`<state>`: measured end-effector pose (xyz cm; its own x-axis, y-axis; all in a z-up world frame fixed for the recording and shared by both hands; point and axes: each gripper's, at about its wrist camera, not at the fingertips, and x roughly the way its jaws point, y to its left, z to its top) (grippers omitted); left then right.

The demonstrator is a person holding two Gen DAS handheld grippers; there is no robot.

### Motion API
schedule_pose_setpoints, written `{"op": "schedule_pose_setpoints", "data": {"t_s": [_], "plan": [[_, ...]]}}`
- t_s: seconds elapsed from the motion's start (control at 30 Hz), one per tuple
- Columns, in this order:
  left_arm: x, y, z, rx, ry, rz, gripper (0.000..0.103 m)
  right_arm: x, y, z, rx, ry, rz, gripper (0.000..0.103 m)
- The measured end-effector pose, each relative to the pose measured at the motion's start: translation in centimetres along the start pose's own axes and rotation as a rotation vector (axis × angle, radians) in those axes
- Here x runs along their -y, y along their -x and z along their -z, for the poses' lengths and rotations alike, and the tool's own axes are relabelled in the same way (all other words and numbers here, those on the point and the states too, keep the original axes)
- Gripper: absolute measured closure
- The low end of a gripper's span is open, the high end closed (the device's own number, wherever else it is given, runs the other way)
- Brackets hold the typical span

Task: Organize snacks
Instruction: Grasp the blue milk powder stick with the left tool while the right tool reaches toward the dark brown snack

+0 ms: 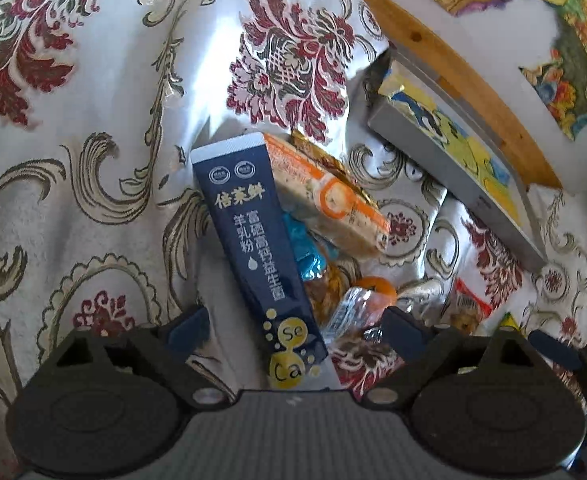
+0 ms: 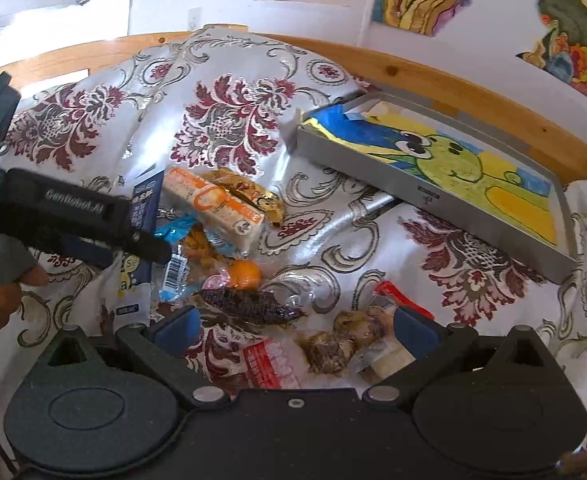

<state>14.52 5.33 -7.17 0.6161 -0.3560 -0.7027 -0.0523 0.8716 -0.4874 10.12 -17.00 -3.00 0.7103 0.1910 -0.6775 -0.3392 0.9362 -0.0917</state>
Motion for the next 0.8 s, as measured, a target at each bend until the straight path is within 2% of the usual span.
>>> {"op": "schedule_pose_setpoints", "data": {"t_s": [0.1,0.17,0.43,0.6,0.67,0.8], "plan": [[0.5,0.1,0.1,0.01,-0.024,0.013,0.014,-0.4,-0.3,-0.1,0.011,0.038,-0.016,0.001],[0.8,-0.2,0.2,0.0,-0.034,0.02,0.021,-0.8,-0.5,-0.1,0.022,0.077,-0.021,0.001],[-0.8,-0.5,0.1,-0.008,0.081,0.03,0.041,-2.2,-2.7,0.2,0.033,0.253,-0.001,0.007],[-1.3,-0.5,0.1,-0.016,0.116,0.042,0.054,-3.0,-4.3,0.7,0.033,0.369,-0.002,0.013],[-1.4,-0.6,0.1,-0.021,0.124,0.046,0.062,-3.5,-4.9,1.1,0.026,0.423,-0.002,0.014],[-1.3,-0.6,0.1,-0.025,0.121,0.052,0.063,-4.3,-5.8,1.7,0.019,0.514,0.009,0.017]]}}
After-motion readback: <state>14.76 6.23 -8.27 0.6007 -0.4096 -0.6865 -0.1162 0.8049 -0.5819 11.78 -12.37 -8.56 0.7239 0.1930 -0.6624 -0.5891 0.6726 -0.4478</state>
